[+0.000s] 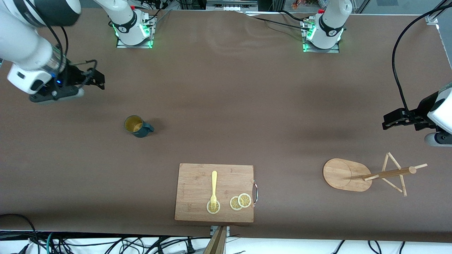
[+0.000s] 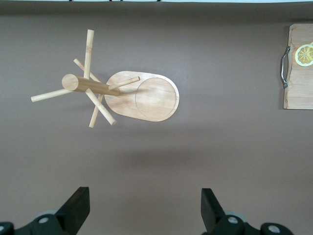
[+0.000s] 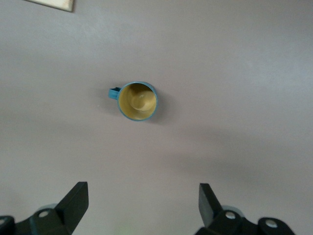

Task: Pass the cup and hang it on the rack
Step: 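Lower the right gripper and grasp the teal mug's rim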

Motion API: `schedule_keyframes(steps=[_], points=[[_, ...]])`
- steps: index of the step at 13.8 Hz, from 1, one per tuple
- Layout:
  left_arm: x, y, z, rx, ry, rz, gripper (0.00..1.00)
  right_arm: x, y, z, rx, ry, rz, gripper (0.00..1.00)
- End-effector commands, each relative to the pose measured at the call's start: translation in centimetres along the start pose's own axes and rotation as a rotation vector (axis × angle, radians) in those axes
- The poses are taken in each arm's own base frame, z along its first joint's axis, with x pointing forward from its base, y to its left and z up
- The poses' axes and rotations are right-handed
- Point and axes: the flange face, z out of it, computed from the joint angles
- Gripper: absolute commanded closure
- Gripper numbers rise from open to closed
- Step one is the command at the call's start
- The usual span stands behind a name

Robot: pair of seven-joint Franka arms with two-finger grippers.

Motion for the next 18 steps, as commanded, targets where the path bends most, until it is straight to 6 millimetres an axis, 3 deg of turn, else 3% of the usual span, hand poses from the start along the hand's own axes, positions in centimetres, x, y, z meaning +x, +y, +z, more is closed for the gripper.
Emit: schedule_keyframes(steps=[1, 4, 9, 13, 15, 16, 18], points=[[0.3, -0.2, -0.5, -0.014, 0.010, -0.005, 0.00, -1.0, 0.2, 6.2, 0.003, 0.004, 0.022, 0.00], [0.3, -0.2, -0.5, -0.014, 0.010, -0.003, 0.00, -0.9, 0.3, 13.2, 0.005, 0.031, 0.027, 0.00], [0.3, -0.2, -0.5, -0.015, 0.010, -0.008, 0.00, 1.6, 1.4, 21.0, 0.032, 0.020, 0.070, 0.01], [0.3, -0.2, -0.5, -0.015, 0.010, -0.008, 0.00, 3.0, 1.9, 24.5, 0.034, 0.046, 0.095, 0.07], [0.3, -0.3, -0.5, -0.014, 0.010, -0.008, 0.00, 3.4, 1.9, 25.5, 0.034, 0.054, 0.101, 0.18], [0.3, -0.3, -0.5, -0.012, 0.010, -0.008, 0.00, 3.5, 1.9, 26.3, 0.040, 0.059, 0.108, 0.28], [0.3, -0.3, -0.5, -0.012, 0.010, -0.008, 0.00, 3.6, 1.8, 26.9, 0.042, 0.060, 0.112, 0.33]])
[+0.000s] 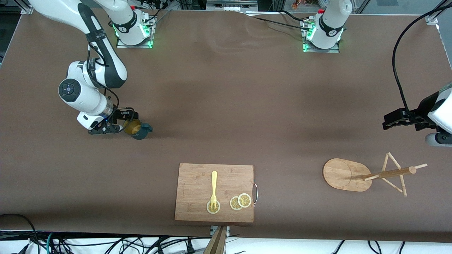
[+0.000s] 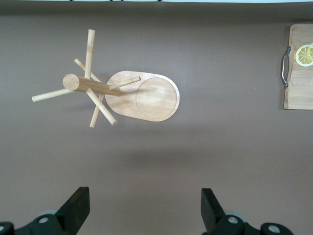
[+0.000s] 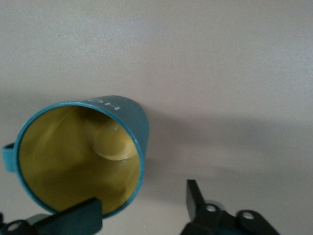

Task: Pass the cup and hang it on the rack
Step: 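Lower the right gripper and grasp the teal mug's rim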

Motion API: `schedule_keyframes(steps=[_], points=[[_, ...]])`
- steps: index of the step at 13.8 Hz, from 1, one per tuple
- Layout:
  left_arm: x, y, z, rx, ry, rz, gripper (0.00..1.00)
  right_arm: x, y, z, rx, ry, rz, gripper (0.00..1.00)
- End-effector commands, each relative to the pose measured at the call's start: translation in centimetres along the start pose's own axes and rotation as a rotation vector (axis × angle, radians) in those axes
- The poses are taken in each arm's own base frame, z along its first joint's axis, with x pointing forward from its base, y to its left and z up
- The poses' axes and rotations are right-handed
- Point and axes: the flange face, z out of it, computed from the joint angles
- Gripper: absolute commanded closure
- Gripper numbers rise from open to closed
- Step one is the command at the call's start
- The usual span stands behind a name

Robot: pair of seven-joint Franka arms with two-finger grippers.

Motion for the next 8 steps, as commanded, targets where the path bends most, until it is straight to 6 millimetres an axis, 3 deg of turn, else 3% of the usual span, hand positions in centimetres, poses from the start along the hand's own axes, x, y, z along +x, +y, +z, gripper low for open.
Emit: schedule_keyframes(steps=[1, 6, 8], points=[[0.3, -0.2, -0.5, -0.012, 0.010, -0.006, 0.00, 0.6, 0.2, 0.7, 0.010, 0.011, 0.024, 0.33], [0.3, -0.1, -0.5, -0.012, 0.009, -0.004, 0.00, 3.2, 0.2, -3.9, 0.030, -0.040, 0.030, 0.26], [0.3, -0.1, -0.5, -0.014, 0.009, -0.004, 0.00, 3.8, 0.3, -4.2, 0.034, -0.053, 0.035, 0.26]])
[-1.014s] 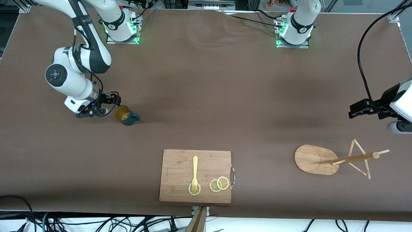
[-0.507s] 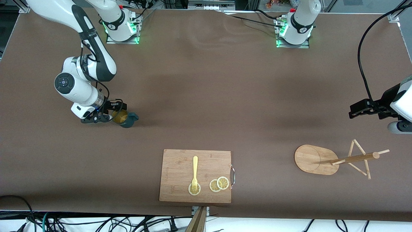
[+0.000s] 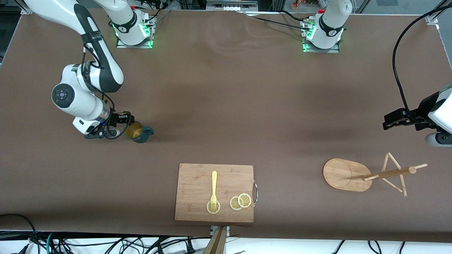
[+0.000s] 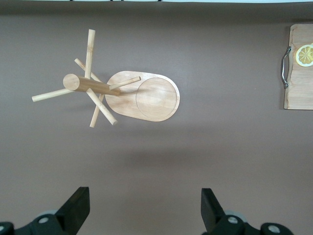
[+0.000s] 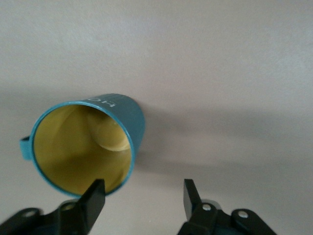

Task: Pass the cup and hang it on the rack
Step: 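Lower the right gripper and grasp the teal mug's rim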

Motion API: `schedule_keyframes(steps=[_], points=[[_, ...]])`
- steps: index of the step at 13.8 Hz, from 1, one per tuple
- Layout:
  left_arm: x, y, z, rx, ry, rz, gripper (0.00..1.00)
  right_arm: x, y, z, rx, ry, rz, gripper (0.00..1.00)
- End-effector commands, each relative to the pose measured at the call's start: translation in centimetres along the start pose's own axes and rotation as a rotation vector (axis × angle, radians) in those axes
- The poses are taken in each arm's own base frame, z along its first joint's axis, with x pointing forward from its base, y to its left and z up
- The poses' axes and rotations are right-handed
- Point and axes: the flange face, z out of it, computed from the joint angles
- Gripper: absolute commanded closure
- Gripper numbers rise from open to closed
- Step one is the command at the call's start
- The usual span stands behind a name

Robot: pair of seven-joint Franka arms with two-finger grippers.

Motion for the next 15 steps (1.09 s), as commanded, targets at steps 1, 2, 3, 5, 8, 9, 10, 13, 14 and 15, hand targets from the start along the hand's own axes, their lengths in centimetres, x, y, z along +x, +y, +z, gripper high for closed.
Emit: schedule_keyframes(steps=[1, 2, 3, 5, 8, 9, 10, 13, 14, 15], points=[[0.3, 0.0, -0.5, -0.014, 0.009, -0.004, 0.00, 1.2, 0.2, -0.4, 0.018, -0.007, 0.024, 0.26], [0.3, 0.0, -0.5, -0.015, 0.009, -0.003, 0.00, 1.7, 0.1, 0.1, 0.024, -0.010, 0.027, 0.27], [0.3, 0.0, -0.5, -0.015, 0.009, -0.003, 0.00, 2.0, 0.1, 0.8, 0.032, -0.015, 0.035, 0.26], [0.3, -0.1, -0.5, -0.013, 0.009, -0.006, 0.00, 2.5, 0.1, 2.0, 0.035, 0.001, 0.038, 0.27], [0.3, -0.8, -0.5, -0.015, 0.009, -0.013, 0.00, 2.7, 0.1, 3.7, 0.032, 0.005, 0.039, 0.39], [0.3, -0.8, -0.5, -0.015, 0.009, -0.013, 0.00, 2.7, 0.0, 4.0, 0.032, 0.000, 0.038, 0.61], [0.3, -0.7, -0.5, -0.016, 0.009, -0.012, 0.00, 2.7, -0.1, 4.1, 0.032, -0.003, 0.033, 0.86], [0.4, -1.2, -0.2, -0.015, 0.006, -0.019, 0.00, 2.7, -1.0, 3.7, 0.035, -0.004, 0.021, 1.00], [0.4, -0.7, -0.4, -0.017, 0.009, -0.012, 0.00, 2.7, -1.6, 3.4, 0.038, 0.000, 0.007, 1.00], [0.4, -0.8, -0.4, -0.017, 0.009, -0.013, 0.00, 3.0, -3.3, 2.3, 0.053, 0.011, -0.007, 1.00]])
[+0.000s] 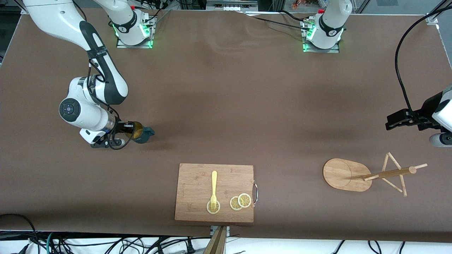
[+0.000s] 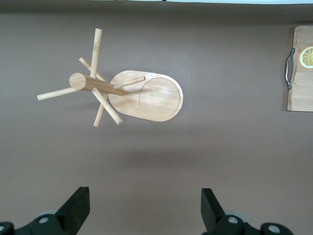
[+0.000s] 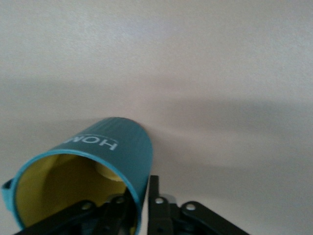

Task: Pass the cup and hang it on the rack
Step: 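Carry the mug to mid-table with the right gripper while the left gripper approaches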

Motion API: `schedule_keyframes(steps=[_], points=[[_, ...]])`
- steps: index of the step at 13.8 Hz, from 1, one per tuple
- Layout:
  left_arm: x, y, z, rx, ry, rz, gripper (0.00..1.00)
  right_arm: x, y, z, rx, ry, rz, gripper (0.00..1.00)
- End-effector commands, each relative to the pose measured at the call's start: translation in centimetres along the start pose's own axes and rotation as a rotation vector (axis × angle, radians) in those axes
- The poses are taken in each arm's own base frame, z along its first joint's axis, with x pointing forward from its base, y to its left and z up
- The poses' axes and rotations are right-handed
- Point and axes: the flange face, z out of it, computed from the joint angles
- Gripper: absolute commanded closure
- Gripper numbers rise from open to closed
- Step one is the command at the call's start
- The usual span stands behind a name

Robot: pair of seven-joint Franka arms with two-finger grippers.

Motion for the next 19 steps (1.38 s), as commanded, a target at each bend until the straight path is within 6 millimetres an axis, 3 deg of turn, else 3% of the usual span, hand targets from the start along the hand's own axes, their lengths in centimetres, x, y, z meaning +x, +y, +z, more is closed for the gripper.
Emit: schedule_keyframes(steps=[1, 4, 6, 9, 11, 13, 16, 19], points=[[0.3, -0.1, -0.4, -0.017, 0.009, -0.003, 0.00, 0.8, -4.1, -2.9, 0.039, 0.007, 0.014, 1.00], [0.3, -0.2, -0.5, -0.016, 0.009, -0.004, 0.00, 2.2, -12.9, -7.5, 0.067, -0.003, 0.105, 1.00], [0.0, -0.3, -0.5, -0.014, 0.004, -0.005, 0.00, 2.2, -20.1, -8.6, 0.074, 0.005, 0.155, 1.00], [-1.3, -0.1, -1.0, -0.016, -0.005, -0.002, 0.00, 0.5, -32.2, -7.4, 0.081, 0.013, 0.262, 1.00], [-3.5, -0.9, -0.5, -0.031, -0.047, -0.010, 0.00, -1.1, -40.4, -6.3, 0.093, 0.031, 0.320, 1.00], [-5.6, -0.7, -0.2, -0.040, -0.076, -0.001, 0.00, -3.4, -47.2, -4.4, 0.082, 0.070, 0.350, 1.00], [-7.1, 0.2, 1.7, -0.118, -0.131, 0.063, 0.00, -8.3, -54.8, -0.6, 0.064, 0.106, 0.342, 1.00], [-8.1, 0.2, 5.6, -0.179, -0.206, 0.475, 0.00, -11.6, -57.8, 2.0, 0.054, 0.121, 0.327, 1.00]])
